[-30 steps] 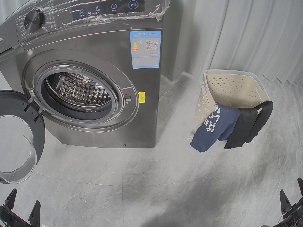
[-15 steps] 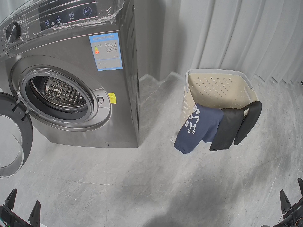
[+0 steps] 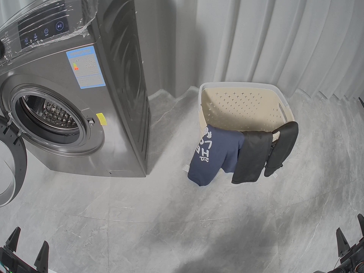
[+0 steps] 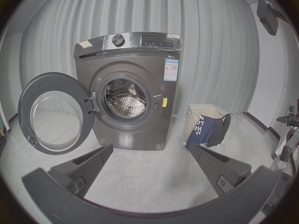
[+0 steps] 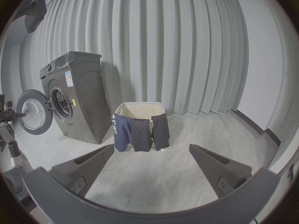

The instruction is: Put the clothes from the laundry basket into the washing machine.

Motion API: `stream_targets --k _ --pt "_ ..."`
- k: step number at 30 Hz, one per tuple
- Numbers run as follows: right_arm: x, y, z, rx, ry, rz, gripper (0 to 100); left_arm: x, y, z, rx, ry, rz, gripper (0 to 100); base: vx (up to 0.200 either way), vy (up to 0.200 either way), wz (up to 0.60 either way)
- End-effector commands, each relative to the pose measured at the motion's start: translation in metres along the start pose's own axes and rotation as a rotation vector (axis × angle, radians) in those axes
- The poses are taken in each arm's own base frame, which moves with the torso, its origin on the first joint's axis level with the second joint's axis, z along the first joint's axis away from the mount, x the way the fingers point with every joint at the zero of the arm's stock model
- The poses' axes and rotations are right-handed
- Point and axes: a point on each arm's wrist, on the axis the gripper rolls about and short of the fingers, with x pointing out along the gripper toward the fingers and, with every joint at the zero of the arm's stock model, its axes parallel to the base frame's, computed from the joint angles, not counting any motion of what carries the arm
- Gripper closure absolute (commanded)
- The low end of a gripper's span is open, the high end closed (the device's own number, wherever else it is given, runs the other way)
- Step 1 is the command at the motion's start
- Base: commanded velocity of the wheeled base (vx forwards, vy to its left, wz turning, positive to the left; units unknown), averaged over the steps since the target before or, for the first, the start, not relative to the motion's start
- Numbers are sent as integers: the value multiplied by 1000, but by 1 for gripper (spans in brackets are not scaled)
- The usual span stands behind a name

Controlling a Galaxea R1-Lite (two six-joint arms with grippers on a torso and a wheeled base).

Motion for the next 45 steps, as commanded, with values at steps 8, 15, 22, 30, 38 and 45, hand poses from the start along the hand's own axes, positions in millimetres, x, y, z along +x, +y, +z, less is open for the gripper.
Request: stream_targets --k 8,15,22,30,38,45 --pt "0 0 -5 0 2 0 0 0 0 -4 0 3 0 0 0 -175 0" --pt "0 0 -5 0 2 0 0 0 0 -4 -2 3 0 0 0 0 0" --pt "0 0 -5 0 2 0 0 0 0 -4 0 3 0 0 86 0 0" --pt "0 0 -5 0 2 0 0 0 0 -4 -2 3 0 0 200 0 0" --pt "0 0 -5 0 2 0 0 0 0 -4 -2 3 0 0 25 0 0" --pt "0 0 -5 0 2 0 0 0 0 -4 1 3 0 0 0 -29 0"
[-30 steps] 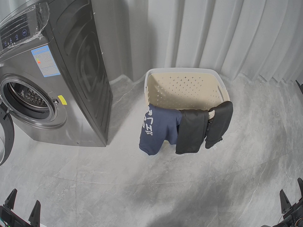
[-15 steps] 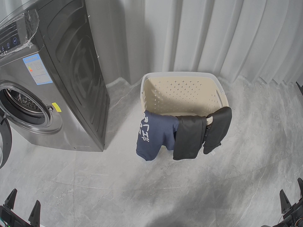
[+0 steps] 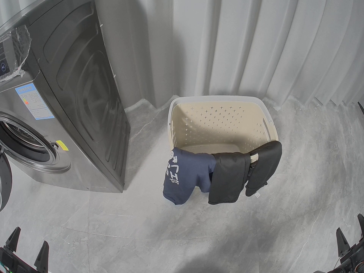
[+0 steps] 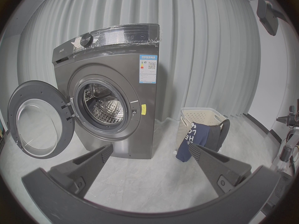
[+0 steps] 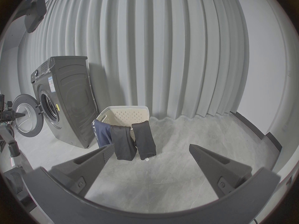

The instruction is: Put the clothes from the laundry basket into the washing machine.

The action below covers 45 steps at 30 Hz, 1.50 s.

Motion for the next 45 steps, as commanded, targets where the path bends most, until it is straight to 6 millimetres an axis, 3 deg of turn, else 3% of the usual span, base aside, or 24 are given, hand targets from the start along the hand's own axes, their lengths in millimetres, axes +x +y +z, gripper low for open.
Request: stream_targets --k 1,19,26,41,45 --pt "0 0 -5 0 1 1 0 0 0 -4 1 3 0 0 0 -200 0" --pt "0 0 -5 0 1 1 0 0 0 -4 -1 3 0 0 0 -200 0" --pt "0 0 -5 0 1 1 0 0 0 -4 -2 3 0 0 0 0 0" --pt "0 0 -5 4 1 1 0 0 0 -4 -2 3 0 0 200 0 0" --pt "0 0 -5 4 1 1 0 0 0 -4 -2 3 0 0 0 0 0"
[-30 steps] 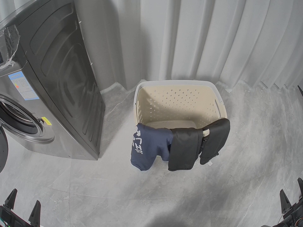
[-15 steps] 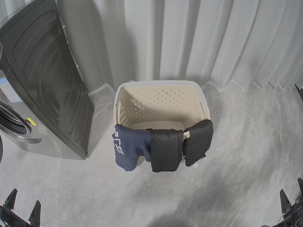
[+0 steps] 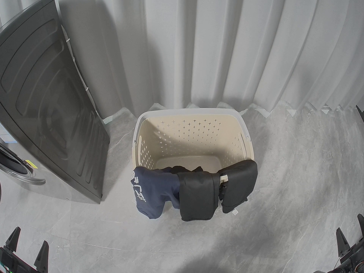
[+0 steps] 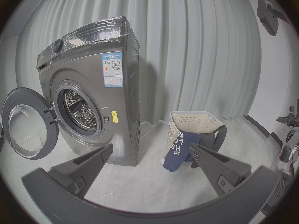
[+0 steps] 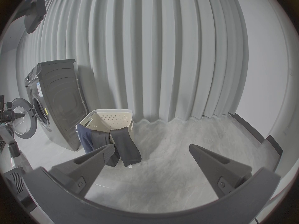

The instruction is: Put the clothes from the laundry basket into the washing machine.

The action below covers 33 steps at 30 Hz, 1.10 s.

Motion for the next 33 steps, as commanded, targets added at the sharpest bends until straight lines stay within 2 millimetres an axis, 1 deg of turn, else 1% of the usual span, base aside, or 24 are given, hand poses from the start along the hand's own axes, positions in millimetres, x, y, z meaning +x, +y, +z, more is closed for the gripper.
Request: stream_targets --k 1,13,14,16,17,18,19,20,23,24,25,26,27,30,33 --pt "0 0 -5 0 1 1 0 0 0 -4 0 3 0 0 0 0 0" --pt "0 0 -5 14 1 9 0 0 0 -4 0 3 0 0 0 0 0" --pt "-2 0 3 12 -45 12 0 0 0 -4 0 3 0 0 0 0 0" --pt "-13 0 41 11 -178 24 0 0 0 -4 0 3 0 0 0 0 0" --pt "-13 0 51 11 -172 30 0 0 0 -4 1 3 0 0 0 0 0" --pt "-8 0 60 12 -111 33 0 0 0 -4 1 3 0 0 0 0 0" --pt "10 0 65 15 33 47 0 0 0 -4 0 3 0 0 0 0 0" --pt "12 0 65 15 53 50 0 0 0 -4 0 3 0 0 0 0 0" --pt "39 1 62 23 230 86 0 0 0 -4 0 3 0 0 0 0 0" --pt "54 2 61 36 312 96 0 0 0 -4 1 3 0 0 0 0 0" --pt "54 2 61 36 312 96 0 0 0 -4 1 3 0 0 0 0 0" --pt "75 3 61 73 388 110 0 0 0 -4 0 3 0 0 0 0 0" --pt "86 5 61 89 417 125 0 0 0 -4 0 3 0 0 0 0 0" --pt "110 13 57 101 477 197 0 0 0 -4 0 3 0 0 0 0 0" --pt "130 24 54 116 503 256 0 0 0 -4 1 3 0 0 0 0 0"
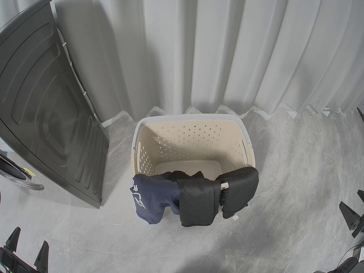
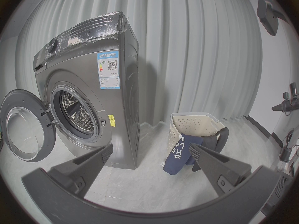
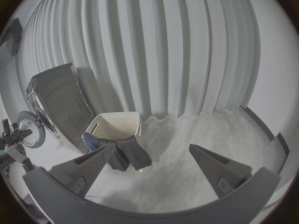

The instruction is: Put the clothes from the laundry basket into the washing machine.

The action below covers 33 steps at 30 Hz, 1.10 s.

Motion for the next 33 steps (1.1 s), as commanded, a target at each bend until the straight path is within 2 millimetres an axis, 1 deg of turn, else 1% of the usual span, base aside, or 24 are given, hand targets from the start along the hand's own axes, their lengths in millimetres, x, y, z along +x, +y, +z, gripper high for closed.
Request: stream_targets --k 1,4,7,8,9,10,13,19,27,33 --pt "97 15 -6 66 373 159 0 0 0 -4 -1 3 0 0 0 0 0" --pt "116 20 -8 62 405 172 0 0 0 -4 -1 3 0 0 0 0 0" --pt "138 26 -11 59 436 182 0 0 0 -4 -1 3 0 0 0 0 0" --pt "138 26 -11 59 436 182 0 0 0 -4 -1 3 0 0 0 0 0" --pt "155 31 -13 69 438 197 0 0 0 -4 -1 3 0 0 0 0 0" --pt "162 34 -15 85 437 199 0 0 0 -4 -1 3 0 0 0 0 0" --pt "185 39 -27 109 443 198 0 0 0 -4 -1 3 0 0 0 0 0" --pt "216 48 -48 96 437 201 0 0 0 -4 -1 3 0 0 0 0 0" --pt "243 54 -71 62 425 200 0 0 0 -4 1 3 0 0 0 0 0" --pt "255 60 -76 46 429 212 0 0 0 -4 1 3 0 0 0 0 0"
